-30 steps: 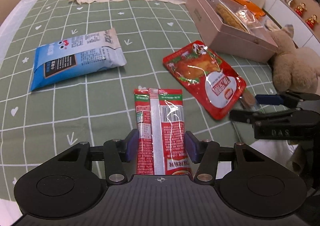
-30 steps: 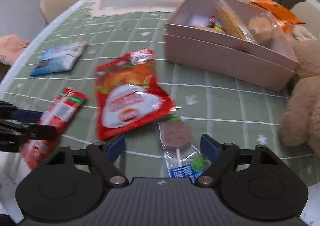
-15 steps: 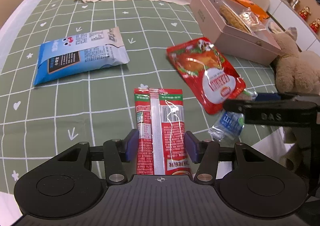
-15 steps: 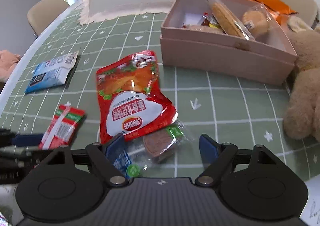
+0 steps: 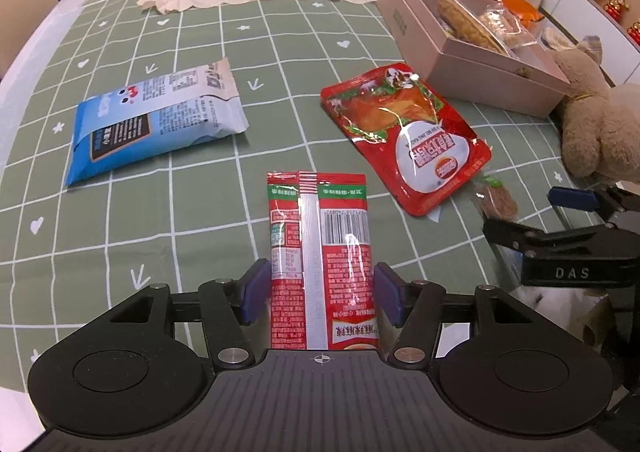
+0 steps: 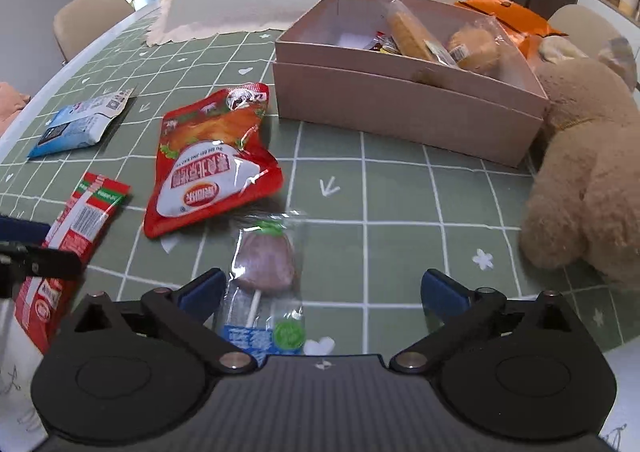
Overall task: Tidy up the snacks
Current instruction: 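Hold red stick packets with left tool while right tool grasps blue lollipop packet, then carry lollipop with right tool while left tool carries stick packets, release both into box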
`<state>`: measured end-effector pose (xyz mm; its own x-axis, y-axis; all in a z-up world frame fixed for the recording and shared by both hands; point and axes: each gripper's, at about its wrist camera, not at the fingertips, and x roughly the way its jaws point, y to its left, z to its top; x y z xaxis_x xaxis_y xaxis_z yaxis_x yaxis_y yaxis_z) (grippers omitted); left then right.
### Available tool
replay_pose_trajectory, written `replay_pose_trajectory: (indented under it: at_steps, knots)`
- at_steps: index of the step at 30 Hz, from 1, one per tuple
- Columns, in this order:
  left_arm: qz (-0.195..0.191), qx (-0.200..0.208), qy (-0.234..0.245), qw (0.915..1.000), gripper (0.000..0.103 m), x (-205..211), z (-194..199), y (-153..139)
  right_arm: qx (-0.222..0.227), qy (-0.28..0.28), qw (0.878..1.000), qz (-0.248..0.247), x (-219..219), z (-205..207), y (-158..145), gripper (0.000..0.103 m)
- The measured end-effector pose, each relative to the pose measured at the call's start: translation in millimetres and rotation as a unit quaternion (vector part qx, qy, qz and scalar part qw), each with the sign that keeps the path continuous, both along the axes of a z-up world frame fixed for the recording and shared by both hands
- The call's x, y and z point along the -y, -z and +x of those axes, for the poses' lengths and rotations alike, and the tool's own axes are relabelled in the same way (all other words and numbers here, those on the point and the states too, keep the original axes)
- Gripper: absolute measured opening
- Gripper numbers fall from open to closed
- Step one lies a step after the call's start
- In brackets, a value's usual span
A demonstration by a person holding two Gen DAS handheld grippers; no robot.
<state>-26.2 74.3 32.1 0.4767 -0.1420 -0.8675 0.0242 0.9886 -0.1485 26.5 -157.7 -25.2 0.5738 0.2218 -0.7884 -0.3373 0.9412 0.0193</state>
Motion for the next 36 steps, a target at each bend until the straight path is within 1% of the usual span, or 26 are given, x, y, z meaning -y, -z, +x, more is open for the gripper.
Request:
replay_pose_trajectory:
  at_steps: [4, 7, 8, 9, 10, 11, 12, 13, 14, 16, 18, 22, 24, 25, 26, 28, 30, 32, 34, 36]
  knots:
    - [-0.004, 0.004, 0.002, 1.0000, 0.063, -2, -2, 1, -0.006, 0.018, 1.000, -0.003, -2, -2, -1, 0.103]
    - [-0.009, 0.012, 0.003, 0.9999, 0.063, -4, -4, 1, -0.009, 0.000, 1.000, -0.005, -6, 4, -2, 0.103]
    - [-0.009, 0.014, 0.003, 0.9999, 0.063, -4, -5, 1, -0.010, 0.000, 1.000, -0.003, -7, 6, -2, 0.101]
    - [-0.008, 0.014, 0.004, 0.9999, 0.063, -3, -5, 1, -0.008, 0.003, 1.000, -0.004, -10, 9, -4, 0.094]
    - [-0.006, 0.013, 0.005, 0.9999, 0.063, -3, -5, 1, -0.005, 0.000, 1.000, -0.004, -14, 9, -6, 0.089]
    - [-0.004, 0.010, 0.007, 0.9999, 0.063, -2, -5, 1, -0.001, -0.010, 1.000, -0.008, -19, 8, -9, 0.072]
    - [-0.002, 0.007, 0.009, 0.9999, 0.063, -2, -5, 0, 0.000, -0.027, 1.000, -0.009, -24, 7, -12, 0.050]
    - [-0.001, 0.004, 0.010, 0.9999, 0.063, -2, -5, 0, -0.003, -0.046, 0.999, -0.012, -31, 4, -16, 0.040]
    - [0.000, 0.000, 0.012, 0.9999, 0.063, -2, -4, 0, -0.007, -0.056, 0.998, -0.017, -35, 2, -19, 0.037]
    - [0.005, -0.008, 0.018, 0.9998, 0.063, 0, -3, 0, -0.017, -0.067, 0.997, -0.024, -41, -4, -21, 0.037]
    - [0.011, -0.016, 0.026, 0.9995, 0.063, 1, -2, 0, -0.027, -0.070, 0.997, -0.015, -39, -9, -22, 0.037]
    - [0.018, -0.041, 0.036, 0.9983, 0.063, 3, 7, -2, -0.043, -0.052, 0.998, -0.002, -24, -13, -29, 0.037]
    - [0.024, -0.052, 0.039, 0.9976, 0.063, 6, 13, -2, -0.034, -0.042, 0.999, 0.002, -16, -13, -40, 0.037]
    - [0.026, -0.051, 0.040, 0.9976, 0.062, 7, 15, -3, -0.026, -0.039, 0.999, 0.003, -13, -15, -45, 0.037]
    - [0.021, -0.046, 0.033, 0.9982, 0.056, 7, 17, -3, -0.014, -0.038, 0.999, 0.006, -10, -15, -54, 0.037]
    - [0.002, -0.038, 0.028, 0.9989, 0.051, 7, 15, -5, 0.015, -0.037, 0.999, 0.024, 2, -15, -78, 0.037]
    - [-0.016, -0.023, 0.030, 0.9992, 0.049, 10, 12, -11, 0.039, -0.028, 0.998, 0.041, 15, -14, -101, 0.036]
    - [-0.028, 0.004, 0.038, 0.9989, 0.049, 13, 14, -31, 0.060, -0.018, 0.997, 0.052, 28, -12, -122, 0.036]
    - [-0.047, 0.054, 0.047, 0.9963, 0.049, 13, 21, -69, 0.080, -0.005, 0.995, 0.063, 43, -11, -143, 0.037]
    - [-0.056, 0.127, 0.057, 0.9887, 0.049, 14, 32, -121, 0.093, 0.004, 0.993, 0.070, 56, -8, -161, 0.037]
